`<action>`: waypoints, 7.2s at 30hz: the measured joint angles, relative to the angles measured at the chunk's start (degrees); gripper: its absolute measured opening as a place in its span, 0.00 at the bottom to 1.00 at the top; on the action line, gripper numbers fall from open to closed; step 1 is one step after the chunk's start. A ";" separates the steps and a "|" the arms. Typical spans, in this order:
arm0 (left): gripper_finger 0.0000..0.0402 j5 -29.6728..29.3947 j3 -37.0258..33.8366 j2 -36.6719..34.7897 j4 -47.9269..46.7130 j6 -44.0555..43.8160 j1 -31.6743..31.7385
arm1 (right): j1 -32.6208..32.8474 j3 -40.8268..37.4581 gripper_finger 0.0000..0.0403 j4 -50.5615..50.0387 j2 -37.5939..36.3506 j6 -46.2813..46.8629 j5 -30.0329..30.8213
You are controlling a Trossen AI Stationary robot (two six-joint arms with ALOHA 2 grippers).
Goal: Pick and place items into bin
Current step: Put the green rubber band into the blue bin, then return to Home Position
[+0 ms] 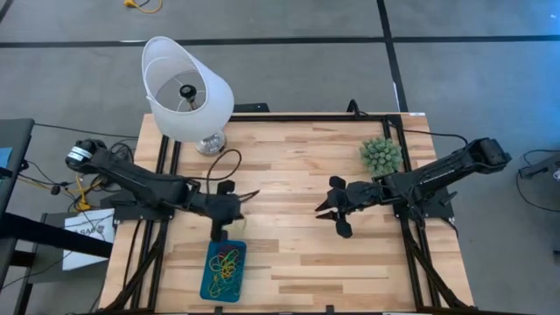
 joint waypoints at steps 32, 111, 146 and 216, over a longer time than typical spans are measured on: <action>0.20 -4.71 2.21 17.26 -5.56 -34.21 -19.80 | 0.11 0.00 0.24 1.88 0.00 0.00 0.09; 0.27 -24.60 -47.96 -69.08 31.56 16.54 -9.73 | -15.76 -31.70 0.24 0.60 -67.30 -4.48 -24.94; 0.27 -24.78 -47.96 -69.08 31.37 15.51 -9.73 | -15.76 -31.76 0.24 0.59 -67.30 -4.52 -24.94; 0.27 -24.73 -47.98 -69.08 31.37 15.26 -9.75 | -15.76 -31.78 0.24 0.59 -67.28 -4.52 -24.96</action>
